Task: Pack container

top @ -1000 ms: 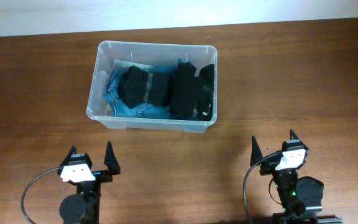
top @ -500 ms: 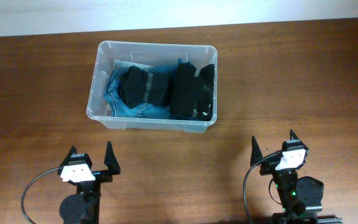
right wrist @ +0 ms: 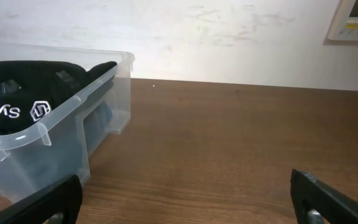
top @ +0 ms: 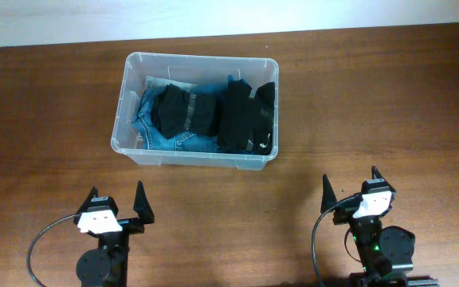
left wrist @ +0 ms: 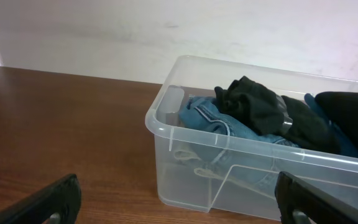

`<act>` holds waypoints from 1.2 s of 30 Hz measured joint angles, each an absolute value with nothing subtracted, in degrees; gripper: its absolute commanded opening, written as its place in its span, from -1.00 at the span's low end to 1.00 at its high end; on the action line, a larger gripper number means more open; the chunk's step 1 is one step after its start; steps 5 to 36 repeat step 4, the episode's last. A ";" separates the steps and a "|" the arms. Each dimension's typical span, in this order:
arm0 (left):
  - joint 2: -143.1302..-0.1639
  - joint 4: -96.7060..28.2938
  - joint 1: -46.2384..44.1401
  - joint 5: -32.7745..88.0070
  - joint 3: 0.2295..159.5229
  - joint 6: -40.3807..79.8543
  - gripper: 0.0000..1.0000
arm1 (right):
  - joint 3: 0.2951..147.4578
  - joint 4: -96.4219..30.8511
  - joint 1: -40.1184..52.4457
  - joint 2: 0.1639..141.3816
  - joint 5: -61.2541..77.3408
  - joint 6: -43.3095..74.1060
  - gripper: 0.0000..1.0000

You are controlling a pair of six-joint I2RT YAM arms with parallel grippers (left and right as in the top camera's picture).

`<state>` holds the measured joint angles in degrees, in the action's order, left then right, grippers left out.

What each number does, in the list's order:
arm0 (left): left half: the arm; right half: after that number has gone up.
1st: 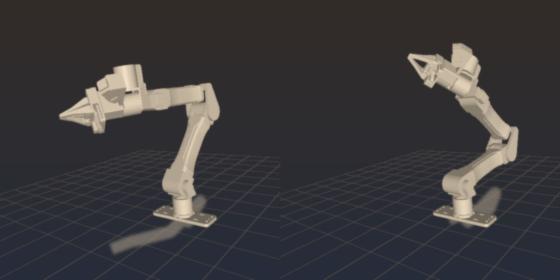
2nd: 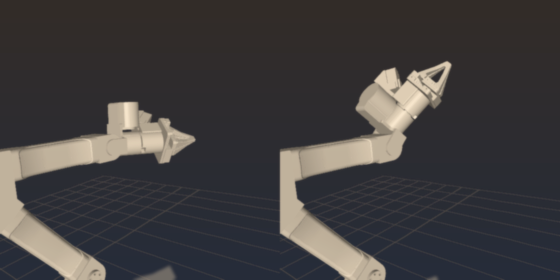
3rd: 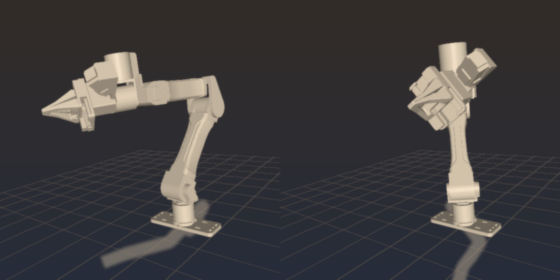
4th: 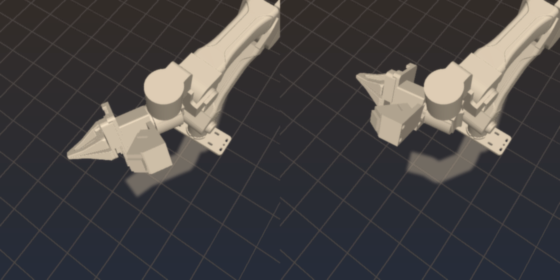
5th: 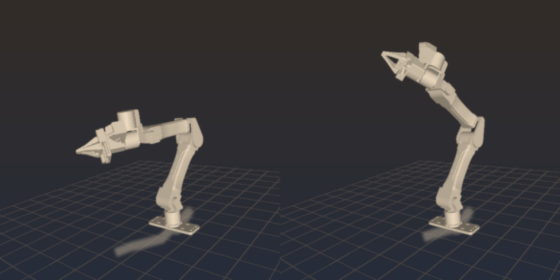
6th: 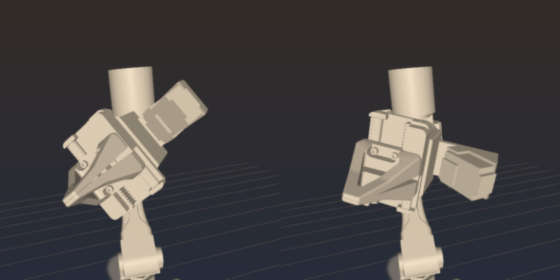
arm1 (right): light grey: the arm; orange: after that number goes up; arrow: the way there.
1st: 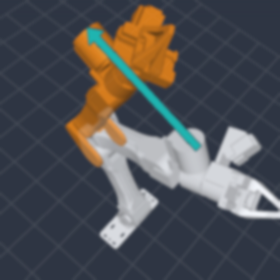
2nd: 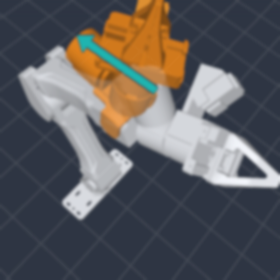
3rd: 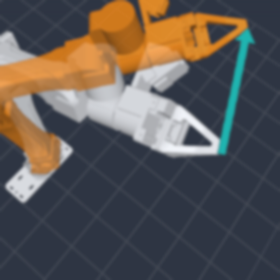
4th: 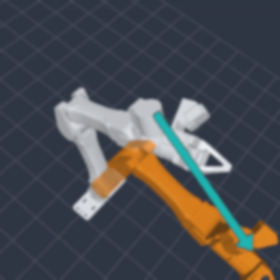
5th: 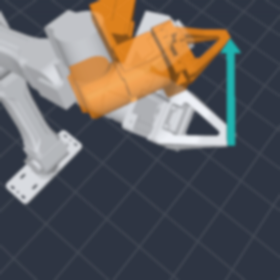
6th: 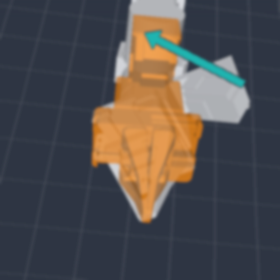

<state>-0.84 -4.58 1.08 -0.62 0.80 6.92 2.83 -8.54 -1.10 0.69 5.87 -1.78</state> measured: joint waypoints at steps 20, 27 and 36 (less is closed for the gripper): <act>-0.84 -4.58 1.08 -0.62 0.80 6.90 0.99 | 2.83 -8.54 -1.10 0.69 5.85 -1.83 0.97; -0.84 -4.58 1.08 -0.62 0.80 6.90 0.99 | 2.83 -8.54 -1.10 0.69 5.85 -1.83 0.97; -0.84 -4.58 1.08 -0.62 0.80 6.90 0.99 | 2.83 -8.54 -1.10 0.69 5.85 -1.83 0.97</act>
